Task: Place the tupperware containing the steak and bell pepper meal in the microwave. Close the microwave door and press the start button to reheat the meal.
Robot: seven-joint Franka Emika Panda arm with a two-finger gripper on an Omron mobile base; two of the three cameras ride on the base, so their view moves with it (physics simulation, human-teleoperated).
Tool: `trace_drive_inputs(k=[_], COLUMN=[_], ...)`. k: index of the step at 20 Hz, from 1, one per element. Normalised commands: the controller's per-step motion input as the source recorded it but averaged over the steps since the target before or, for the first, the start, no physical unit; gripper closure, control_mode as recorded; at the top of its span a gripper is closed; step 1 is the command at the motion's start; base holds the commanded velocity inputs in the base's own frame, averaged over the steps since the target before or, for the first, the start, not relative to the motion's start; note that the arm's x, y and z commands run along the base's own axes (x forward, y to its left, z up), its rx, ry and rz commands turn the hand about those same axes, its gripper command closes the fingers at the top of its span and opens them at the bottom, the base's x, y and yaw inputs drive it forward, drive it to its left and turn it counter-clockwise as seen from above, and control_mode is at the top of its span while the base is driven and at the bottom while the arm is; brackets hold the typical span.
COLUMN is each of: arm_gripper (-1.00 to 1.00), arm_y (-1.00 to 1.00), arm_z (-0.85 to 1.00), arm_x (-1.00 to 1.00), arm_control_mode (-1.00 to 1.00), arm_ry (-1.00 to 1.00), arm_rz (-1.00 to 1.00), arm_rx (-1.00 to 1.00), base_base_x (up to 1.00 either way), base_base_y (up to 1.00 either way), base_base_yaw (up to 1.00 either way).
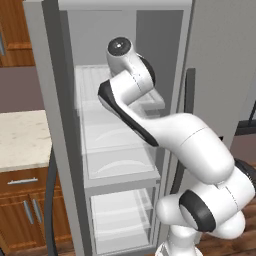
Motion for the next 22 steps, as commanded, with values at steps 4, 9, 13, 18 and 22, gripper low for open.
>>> trace_drive_inputs(k=[4,9,13,18,22], arm_gripper=[-1.0,-1.0,-1.0,-1.0,-1.0], arm_y=[-0.07,-0.13,-0.03,0.0,0.0], arm_z=[0.0,-0.03,-0.1,-0.25,-0.24], arm_x=[0.46,0.51,0.53,0.47,0.48], arm_control_mode=[-1.0,-1.0,-1.0,-1.0,-1.0], arm_ry=[-0.01,0.03,0.03,0.05,0.06], arm_rz=[0.14,0.09,0.05,0.03,0.01], arm_rx=[0.0,0.0,0.0,0.0,-0.01], base_base_x=[0.0,0.0,0.0,0.0,0.0], base_base_y=[0.0,0.0,0.0,0.0,0.0], base_base_yaw=[0.0,0.0,0.0,0.0,0.0])
